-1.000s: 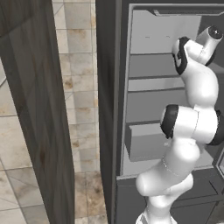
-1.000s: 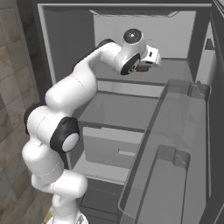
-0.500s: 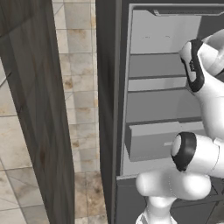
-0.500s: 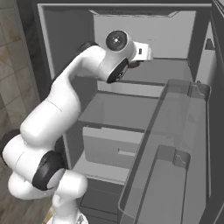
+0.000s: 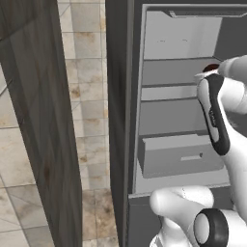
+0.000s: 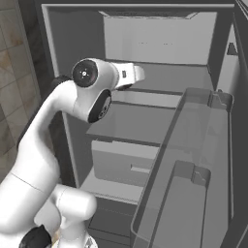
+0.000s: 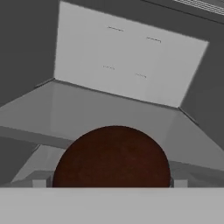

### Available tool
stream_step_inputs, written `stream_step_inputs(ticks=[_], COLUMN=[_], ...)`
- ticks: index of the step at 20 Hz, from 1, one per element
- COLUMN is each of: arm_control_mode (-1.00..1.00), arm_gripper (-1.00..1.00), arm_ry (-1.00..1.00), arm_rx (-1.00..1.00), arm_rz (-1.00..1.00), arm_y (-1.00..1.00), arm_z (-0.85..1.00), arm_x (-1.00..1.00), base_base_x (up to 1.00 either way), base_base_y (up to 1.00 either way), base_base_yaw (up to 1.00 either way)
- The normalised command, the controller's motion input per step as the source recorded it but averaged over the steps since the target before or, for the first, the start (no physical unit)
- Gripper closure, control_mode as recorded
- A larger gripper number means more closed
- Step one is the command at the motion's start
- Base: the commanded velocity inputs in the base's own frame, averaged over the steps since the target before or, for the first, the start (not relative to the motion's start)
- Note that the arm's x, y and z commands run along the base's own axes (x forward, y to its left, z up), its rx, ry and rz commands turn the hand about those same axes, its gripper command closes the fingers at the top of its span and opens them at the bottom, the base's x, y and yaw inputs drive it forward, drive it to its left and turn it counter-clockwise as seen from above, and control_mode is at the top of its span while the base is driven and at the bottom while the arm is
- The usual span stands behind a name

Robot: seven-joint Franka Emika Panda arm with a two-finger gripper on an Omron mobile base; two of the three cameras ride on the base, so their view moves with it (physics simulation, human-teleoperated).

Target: Take the cupcake and donut from the fridge and place them on the empty tray on the dining counter.

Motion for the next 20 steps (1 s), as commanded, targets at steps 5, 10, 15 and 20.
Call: stream_step_inputs(ticks=[5, 10, 15, 20], arm_control_mode=[-1.00, -1.00, -1.00, -1.00], arm_gripper=[1.00, 1.00, 1.00, 1.00], arm_ry=[-0.05, -0.01, 0.14, 0.05], arm_rx=[0.01, 0.12, 0.10, 0.11], arm_rz=[0.00, -0.01, 0.04, 0.02], arm_y=[0.27, 0.06, 0.18, 0.36], arm_z=[0.00, 0.01, 0.03, -0.24], arm_x=[-1.00, -1.00, -1.00, -0.98], base_base_x=[0.00, 0.00, 0.00, 0.00], base_base_y=[0.00, 0.00, 0.00, 0.00], base_base_yaw=[0.00, 0.00, 0.00, 0.00])
